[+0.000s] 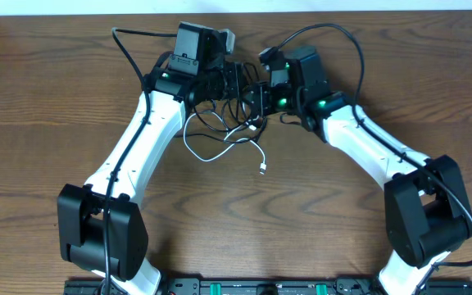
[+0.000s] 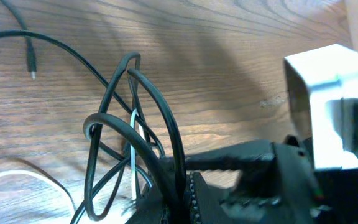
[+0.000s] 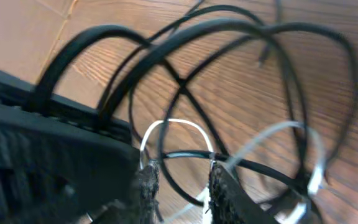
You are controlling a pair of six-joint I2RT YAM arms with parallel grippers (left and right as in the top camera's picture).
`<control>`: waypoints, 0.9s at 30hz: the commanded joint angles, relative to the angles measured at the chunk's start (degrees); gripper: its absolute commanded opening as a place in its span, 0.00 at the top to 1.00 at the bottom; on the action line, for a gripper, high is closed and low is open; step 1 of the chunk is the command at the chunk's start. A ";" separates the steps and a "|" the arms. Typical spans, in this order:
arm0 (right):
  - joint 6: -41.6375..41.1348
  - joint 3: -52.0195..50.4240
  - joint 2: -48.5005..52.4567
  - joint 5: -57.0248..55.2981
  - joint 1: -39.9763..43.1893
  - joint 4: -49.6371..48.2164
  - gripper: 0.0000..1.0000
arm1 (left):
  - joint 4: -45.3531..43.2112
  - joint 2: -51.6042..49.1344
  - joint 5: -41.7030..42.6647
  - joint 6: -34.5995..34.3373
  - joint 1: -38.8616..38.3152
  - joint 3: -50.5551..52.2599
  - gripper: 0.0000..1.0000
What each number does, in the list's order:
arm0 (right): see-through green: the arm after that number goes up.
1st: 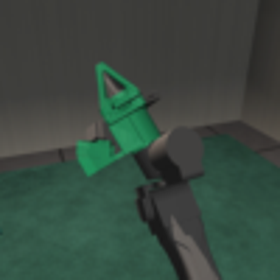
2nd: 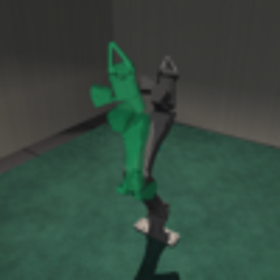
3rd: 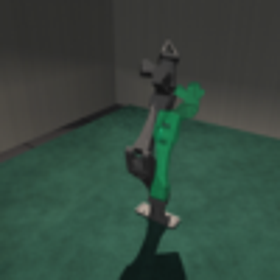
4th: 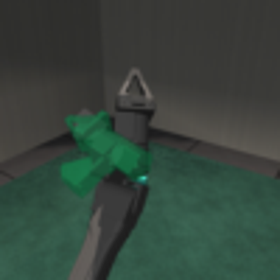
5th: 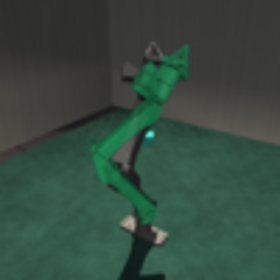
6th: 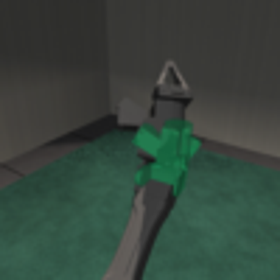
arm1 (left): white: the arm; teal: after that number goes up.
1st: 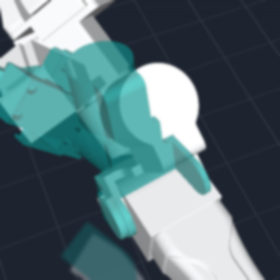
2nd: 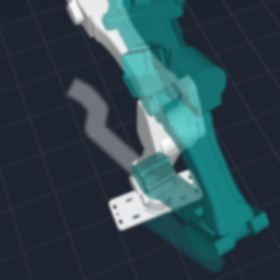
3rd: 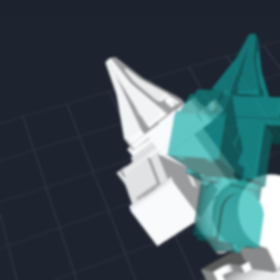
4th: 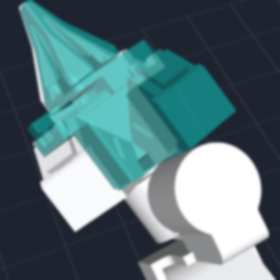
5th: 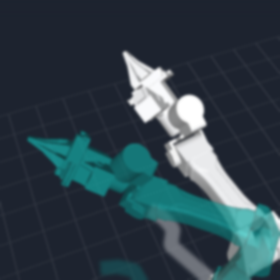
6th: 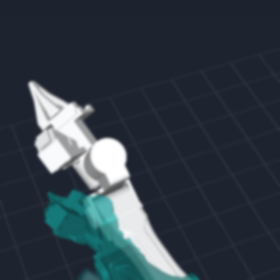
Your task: Untangle cables
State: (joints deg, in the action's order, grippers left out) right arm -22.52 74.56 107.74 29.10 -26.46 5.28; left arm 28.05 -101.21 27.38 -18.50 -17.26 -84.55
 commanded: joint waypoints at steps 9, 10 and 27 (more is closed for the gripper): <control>-2.54 0.33 1.46 -4.55 -1.99 1.86 0.80 | -0.26 0.02 2.21 -2.21 0.33 -0.09 0.93; -2.73 0.33 1.46 -5.46 -2.10 2.40 0.81 | -0.26 0.02 2.21 -2.21 0.33 -0.09 0.92; -3.85 0.33 5.51 -7.21 -3.69 3.10 0.81 | -0.46 0.02 2.23 -2.21 0.31 -0.09 0.93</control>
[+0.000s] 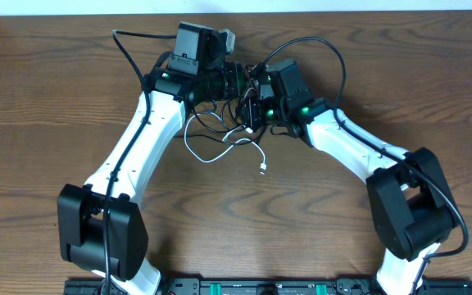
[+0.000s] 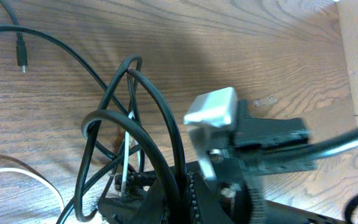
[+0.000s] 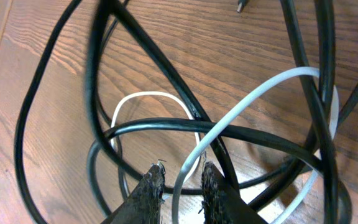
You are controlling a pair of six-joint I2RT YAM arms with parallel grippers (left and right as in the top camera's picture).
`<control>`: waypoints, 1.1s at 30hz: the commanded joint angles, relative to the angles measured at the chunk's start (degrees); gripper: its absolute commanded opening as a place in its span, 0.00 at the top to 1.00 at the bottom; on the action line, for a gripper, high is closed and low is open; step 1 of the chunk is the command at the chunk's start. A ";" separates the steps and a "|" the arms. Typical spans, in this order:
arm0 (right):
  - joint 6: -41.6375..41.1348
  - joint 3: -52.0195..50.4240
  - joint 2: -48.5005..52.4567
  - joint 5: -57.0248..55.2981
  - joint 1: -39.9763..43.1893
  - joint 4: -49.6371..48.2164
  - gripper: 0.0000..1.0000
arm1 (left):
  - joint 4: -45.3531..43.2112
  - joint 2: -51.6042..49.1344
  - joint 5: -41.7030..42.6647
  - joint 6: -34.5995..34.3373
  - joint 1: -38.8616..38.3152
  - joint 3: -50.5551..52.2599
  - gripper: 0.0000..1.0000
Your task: Untangle cables
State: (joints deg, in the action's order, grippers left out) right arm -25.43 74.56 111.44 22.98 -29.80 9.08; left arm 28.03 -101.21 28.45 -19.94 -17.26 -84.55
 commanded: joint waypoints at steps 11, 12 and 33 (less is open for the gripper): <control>-1.73 0.33 2.73 -1.14 0.81 -6.78 0.99 | -0.33 0.02 1.14 -0.74 0.48 -0.09 0.93; -1.66 0.33 2.47 -0.72 1.03 -6.78 0.99 | -0.24 0.02 1.11 -0.74 0.55 -0.09 0.93; 4.92 0.33 -23.34 -11.43 9.64 13.99 0.99 | 3.48 -0.11 -0.20 3.78 4.72 -0.04 0.93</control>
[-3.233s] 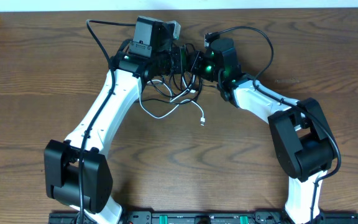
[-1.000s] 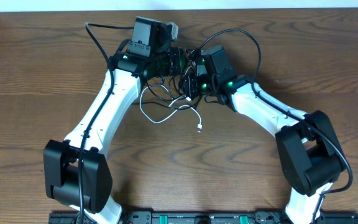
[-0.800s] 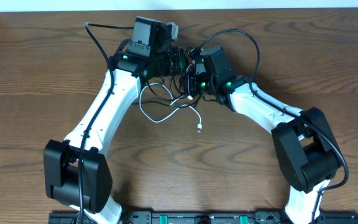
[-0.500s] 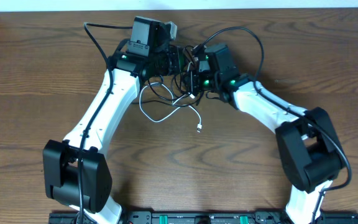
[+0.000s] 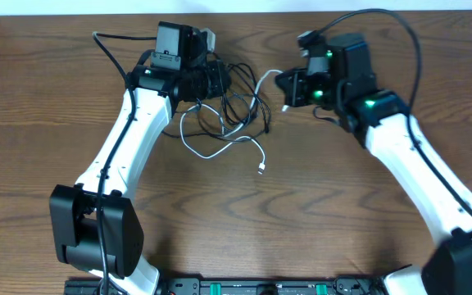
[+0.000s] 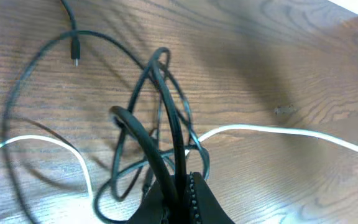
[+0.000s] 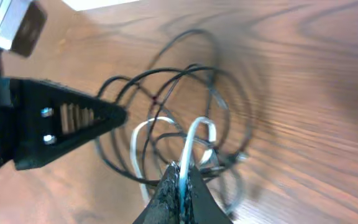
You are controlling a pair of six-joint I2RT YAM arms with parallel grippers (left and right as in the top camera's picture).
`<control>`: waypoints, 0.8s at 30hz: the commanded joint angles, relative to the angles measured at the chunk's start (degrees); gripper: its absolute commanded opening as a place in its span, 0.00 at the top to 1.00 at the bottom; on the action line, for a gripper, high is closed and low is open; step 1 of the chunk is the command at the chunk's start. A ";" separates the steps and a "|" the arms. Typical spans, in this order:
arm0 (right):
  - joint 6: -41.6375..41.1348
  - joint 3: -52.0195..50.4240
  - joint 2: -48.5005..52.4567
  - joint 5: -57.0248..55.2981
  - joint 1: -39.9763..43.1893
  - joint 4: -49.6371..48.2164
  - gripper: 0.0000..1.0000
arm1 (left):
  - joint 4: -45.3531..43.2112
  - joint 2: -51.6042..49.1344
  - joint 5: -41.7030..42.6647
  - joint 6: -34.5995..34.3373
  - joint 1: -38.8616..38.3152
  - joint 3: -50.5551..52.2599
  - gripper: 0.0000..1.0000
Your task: Untangle cables
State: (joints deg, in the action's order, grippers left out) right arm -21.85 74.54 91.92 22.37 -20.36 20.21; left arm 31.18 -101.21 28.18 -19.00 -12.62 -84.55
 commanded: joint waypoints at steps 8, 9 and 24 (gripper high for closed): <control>-1.05 0.35 -7.74 -25.24 0.55 16.46 0.99 | 0.24 -0.11 -2.21 5.90 0.09 -0.04 0.93; -1.05 0.35 -8.04 -25.24 0.55 16.74 0.99 | 0.24 -0.09 -3.52 5.90 0.09 -0.04 0.93; 1.36 0.37 -32.44 -30.23 1.73 19.56 0.99 | 1.16 -0.39 -8.83 5.92 0.09 -0.04 0.93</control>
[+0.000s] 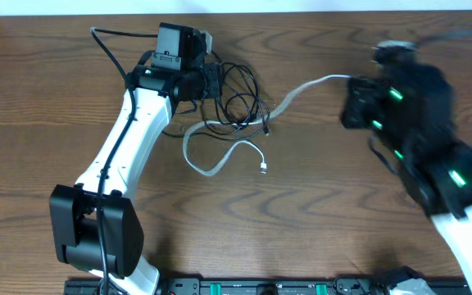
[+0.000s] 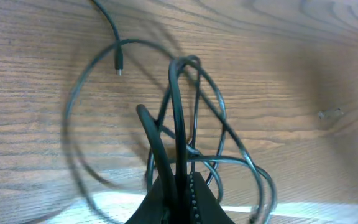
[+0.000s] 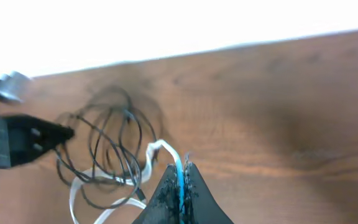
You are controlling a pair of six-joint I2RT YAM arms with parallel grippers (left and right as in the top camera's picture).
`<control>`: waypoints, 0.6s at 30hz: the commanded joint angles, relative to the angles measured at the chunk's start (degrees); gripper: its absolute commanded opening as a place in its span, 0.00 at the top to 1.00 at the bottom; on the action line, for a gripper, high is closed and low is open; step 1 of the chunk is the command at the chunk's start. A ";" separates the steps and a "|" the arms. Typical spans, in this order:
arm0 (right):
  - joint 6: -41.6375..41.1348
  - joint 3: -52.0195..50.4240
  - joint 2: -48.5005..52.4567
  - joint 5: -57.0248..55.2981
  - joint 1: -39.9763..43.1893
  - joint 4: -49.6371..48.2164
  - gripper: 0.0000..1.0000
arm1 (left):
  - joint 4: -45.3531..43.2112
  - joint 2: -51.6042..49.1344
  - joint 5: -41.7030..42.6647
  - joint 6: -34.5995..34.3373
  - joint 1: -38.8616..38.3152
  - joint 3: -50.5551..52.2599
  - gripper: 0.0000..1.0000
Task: Untangle cables
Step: 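Pull the right gripper far rightward, drawing the white cable out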
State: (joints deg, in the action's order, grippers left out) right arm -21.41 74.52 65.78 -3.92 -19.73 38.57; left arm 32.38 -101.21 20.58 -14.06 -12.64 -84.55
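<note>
A tangle of black cables (image 1: 238, 92) lies at the table's far middle. My left gripper (image 1: 211, 84) is shut on two black strands of it (image 2: 179, 118), its tip (image 2: 178, 180) at the bottom of the left wrist view. A white cable (image 1: 310, 84) runs from the tangle, stretched to the right, into my right gripper (image 1: 352, 82). That gripper (image 3: 180, 169) is shut on the white cable (image 3: 164, 150). The white cable's slack loop (image 1: 211, 160) and its plug end (image 1: 264, 170) lie in front of the tangle. The right arm is blurred.
The wooden table (image 1: 342, 221) is bare apart from the cables. The left arm's own black lead (image 1: 109, 37) arcs at the far left. In the right wrist view the left gripper (image 3: 30, 140) shows at the left, beside the black tangle (image 3: 110, 146).
My right gripper has gone farther right and nearer the front with the white cable in it. The white cable now stretches out of the tangle. The left gripper keeps its place.
Both grippers were at the tangle, the left shut on black strands, the right open around a white loop. The right then stood deeper in the tangle, still open. Later it was shut on the white cable and off to the right, now farther still.
</note>
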 commanded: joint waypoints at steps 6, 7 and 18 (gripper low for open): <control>0.92 0.39 -14.56 -5.27 2.08 5.01 0.99 | -0.04 -0.39 -1.22 0.96 0.11 -0.04 0.93; 0.90 0.39 -15.61 -5.75 2.08 5.64 0.99 | -0.04 -0.39 -1.22 0.96 0.11 -0.04 0.93; 0.87 4.33 -23.80 -14.19 2.08 15.02 0.99 | -1.60 -0.39 -10.43 0.90 0.46 -0.04 0.93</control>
State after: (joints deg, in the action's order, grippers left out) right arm -21.21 75.68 43.72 -14.20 -18.33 51.72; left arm 32.03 -101.21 16.27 -13.65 -12.64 -84.55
